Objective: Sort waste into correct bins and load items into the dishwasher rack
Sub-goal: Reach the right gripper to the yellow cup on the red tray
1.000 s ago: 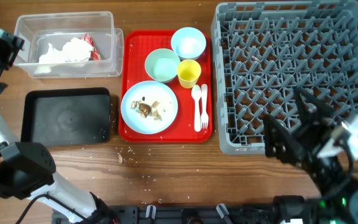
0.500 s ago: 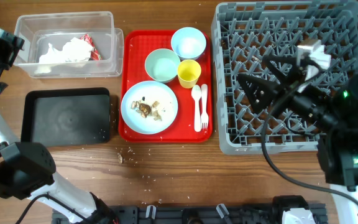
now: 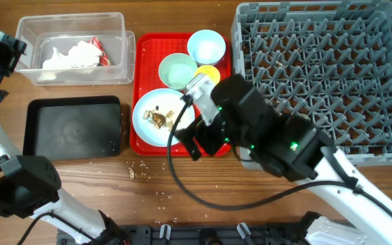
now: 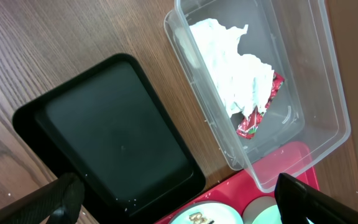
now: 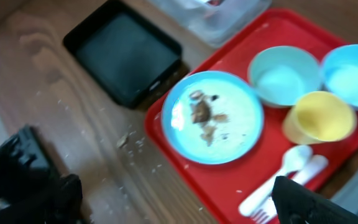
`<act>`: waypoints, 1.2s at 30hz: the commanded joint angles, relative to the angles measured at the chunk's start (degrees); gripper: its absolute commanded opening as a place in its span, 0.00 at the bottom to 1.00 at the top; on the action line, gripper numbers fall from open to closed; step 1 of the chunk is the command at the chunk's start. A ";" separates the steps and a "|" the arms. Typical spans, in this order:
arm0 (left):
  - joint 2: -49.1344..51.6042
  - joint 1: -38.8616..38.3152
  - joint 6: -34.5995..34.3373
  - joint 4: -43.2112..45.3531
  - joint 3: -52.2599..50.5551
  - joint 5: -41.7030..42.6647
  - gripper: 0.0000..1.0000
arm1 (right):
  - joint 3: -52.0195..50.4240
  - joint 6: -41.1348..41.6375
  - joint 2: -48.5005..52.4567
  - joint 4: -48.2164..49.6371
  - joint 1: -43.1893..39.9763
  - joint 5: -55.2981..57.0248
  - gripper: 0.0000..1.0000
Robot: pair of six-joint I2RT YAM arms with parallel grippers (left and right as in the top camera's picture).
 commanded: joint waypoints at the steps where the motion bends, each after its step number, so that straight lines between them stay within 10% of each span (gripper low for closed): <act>1: -0.15 0.00 -0.09 0.00 0.24 -0.57 1.00 | 2.03 1.07 0.39 0.24 0.72 -4.42 1.00; 12: -0.15 0.00 -0.09 0.00 0.24 -0.57 1.00 | 2.01 12.92 0.39 1.92 0.72 -6.23 1.00; 24: -0.15 0.00 -0.09 0.00 0.24 -0.57 1.00 | 1.99 13.51 7.48 8.00 0.72 19.37 0.99; 28: -0.15 0.00 -0.09 0.00 0.24 -0.57 1.00 | 2.03 13.14 17.25 8.37 0.72 26.67 0.72; 36: -0.15 0.00 -0.09 0.00 0.24 -0.57 1.00 | 2.03 13.55 29.07 21.92 -1.92 34.88 0.72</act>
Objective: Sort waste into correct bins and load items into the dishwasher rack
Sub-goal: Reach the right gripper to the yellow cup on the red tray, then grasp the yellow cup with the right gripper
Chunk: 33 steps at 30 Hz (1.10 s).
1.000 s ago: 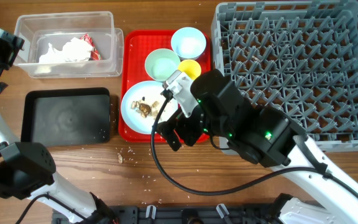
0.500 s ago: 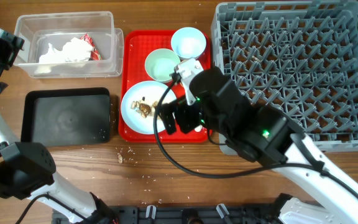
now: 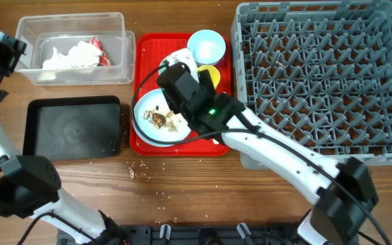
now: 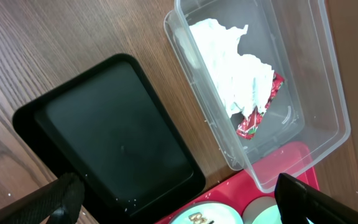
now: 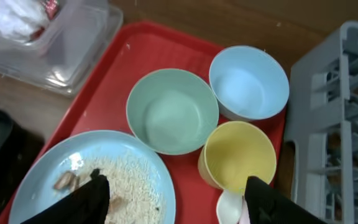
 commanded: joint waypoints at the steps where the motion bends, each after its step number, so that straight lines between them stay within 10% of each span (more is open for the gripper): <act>1: -0.15 0.00 -0.09 -0.02 0.24 -0.57 1.00 | 0.87 1.38 4.52 1.81 -3.15 -1.25 0.73; 7: -0.15 0.00 -0.11 -0.02 0.24 -0.59 1.00 | 3.39 -6.47 5.11 -5.01 -16.06 -33.18 0.78; 18: -0.15 0.00 -0.09 -0.02 0.24 -0.57 1.00 | 21.59 -6.71 6.19 -27.61 -15.87 -33.57 1.00; 29: -0.15 0.00 -0.11 -0.02 0.24 -0.57 1.00 | 13.99 -3.93 6.38 -17.09 -15.87 -28.24 0.99; 33: -0.15 0.00 -0.09 -0.02 0.24 -0.57 1.00 | 10.51 -2.43 8.39 -11.04 -15.85 -25.27 0.79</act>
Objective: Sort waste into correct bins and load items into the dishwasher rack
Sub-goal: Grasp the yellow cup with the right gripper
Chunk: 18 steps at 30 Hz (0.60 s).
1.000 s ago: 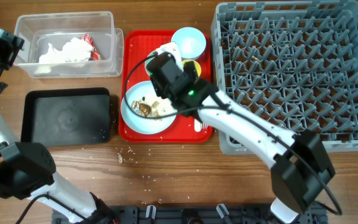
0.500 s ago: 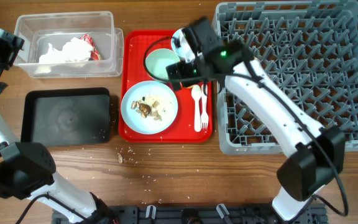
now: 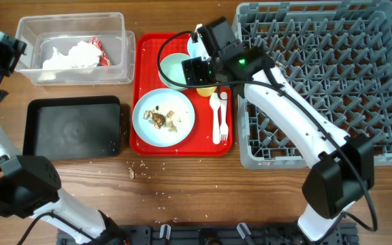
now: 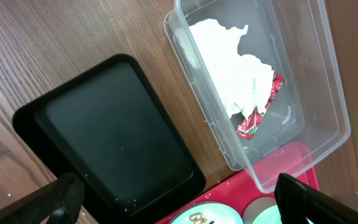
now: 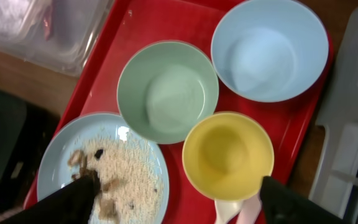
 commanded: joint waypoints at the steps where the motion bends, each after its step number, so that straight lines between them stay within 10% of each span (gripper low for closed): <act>1: -0.15 0.00 -0.09 -0.02 0.24 -0.57 1.00 | -0.90 1.70 3.45 1.95 0.09 2.27 0.70; 18: -0.15 0.00 -0.09 -0.02 0.24 -0.57 1.00 | -0.90 2.40 13.07 4.13 2.34 3.74 0.30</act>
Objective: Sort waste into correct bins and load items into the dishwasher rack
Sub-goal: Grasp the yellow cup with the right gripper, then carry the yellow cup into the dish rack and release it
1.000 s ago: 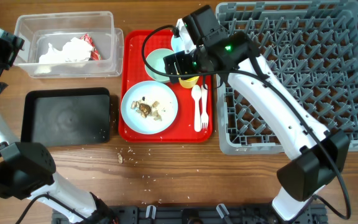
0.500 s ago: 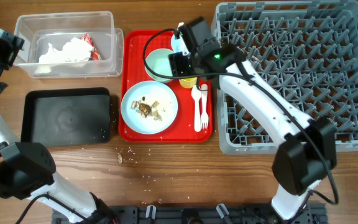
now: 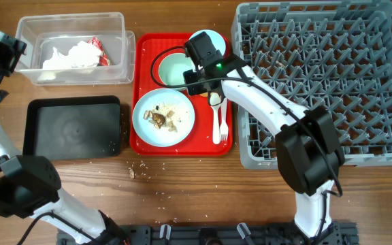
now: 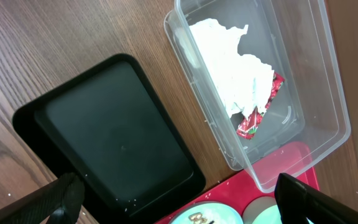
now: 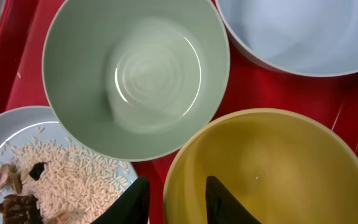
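My right gripper (image 5: 176, 190) hangs low over the red tray (image 3: 145, 47), open, its fingers straddling the left rim of the yellow cup (image 5: 272, 168): one finger outside, one inside. Just left of the cup stands an empty green bowl (image 5: 135, 68), behind it a light blue bowl (image 5: 303, 31). A blue plate (image 3: 163, 117) with rice and food scraps lies at the tray's front. A white spoon and pink fork (image 3: 218, 121) lie to its right. My left gripper (image 4: 179, 208) stands open, high above the table's left side, holding nothing.
A grey dishwasher rack (image 3: 318, 75) fills the right side. A clear bin (image 3: 73, 49) with crumpled white paper and a red wrapper sits at the back left. In front of it lies a black tray (image 3: 73, 128). Crumbs dot the wood near the front.
My right gripper has dropped close over the yellow cup and narrowed its fingers, which now straddle the cup's left rim. The left arm has not moved.
My right gripper was first above the tray's front edge, looking at the plate. Then it stood over the plate and bowls, then higher over the bowls and cup, wide open. Now it is down at the yellow cup's rim. The left arm stayed put throughout.
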`<act>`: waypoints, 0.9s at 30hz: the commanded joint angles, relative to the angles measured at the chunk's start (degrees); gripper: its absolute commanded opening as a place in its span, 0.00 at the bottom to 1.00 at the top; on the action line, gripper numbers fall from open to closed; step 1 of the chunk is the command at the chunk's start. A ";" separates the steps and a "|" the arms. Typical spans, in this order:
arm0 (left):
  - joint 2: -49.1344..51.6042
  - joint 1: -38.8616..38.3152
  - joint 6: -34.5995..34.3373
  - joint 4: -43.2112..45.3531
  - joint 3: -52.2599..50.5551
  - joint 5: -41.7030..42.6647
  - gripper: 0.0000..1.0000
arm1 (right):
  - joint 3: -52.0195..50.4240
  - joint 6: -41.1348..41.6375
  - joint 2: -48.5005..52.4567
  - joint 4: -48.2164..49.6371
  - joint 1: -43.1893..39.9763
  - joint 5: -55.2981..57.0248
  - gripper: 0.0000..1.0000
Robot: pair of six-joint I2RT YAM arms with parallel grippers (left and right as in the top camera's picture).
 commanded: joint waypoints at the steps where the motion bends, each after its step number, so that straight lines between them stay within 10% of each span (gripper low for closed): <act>1: -0.15 0.00 -0.11 0.00 0.24 -0.57 1.00 | -0.31 0.28 1.11 0.31 1.22 2.47 0.27; 4: -0.15 0.00 -0.11 0.00 0.24 -0.57 1.00 | -0.26 0.07 1.05 0.00 1.44 2.86 0.06; 20: -0.15 0.00 -0.11 0.00 0.24 -0.57 1.00 | 2.99 1.01 -24.98 -9.75 -2.05 3.28 0.04; 27: -0.15 0.00 -0.11 0.00 0.24 -0.57 1.00 | 2.95 -4.63 -30.51 -16.50 -24.50 -19.87 0.04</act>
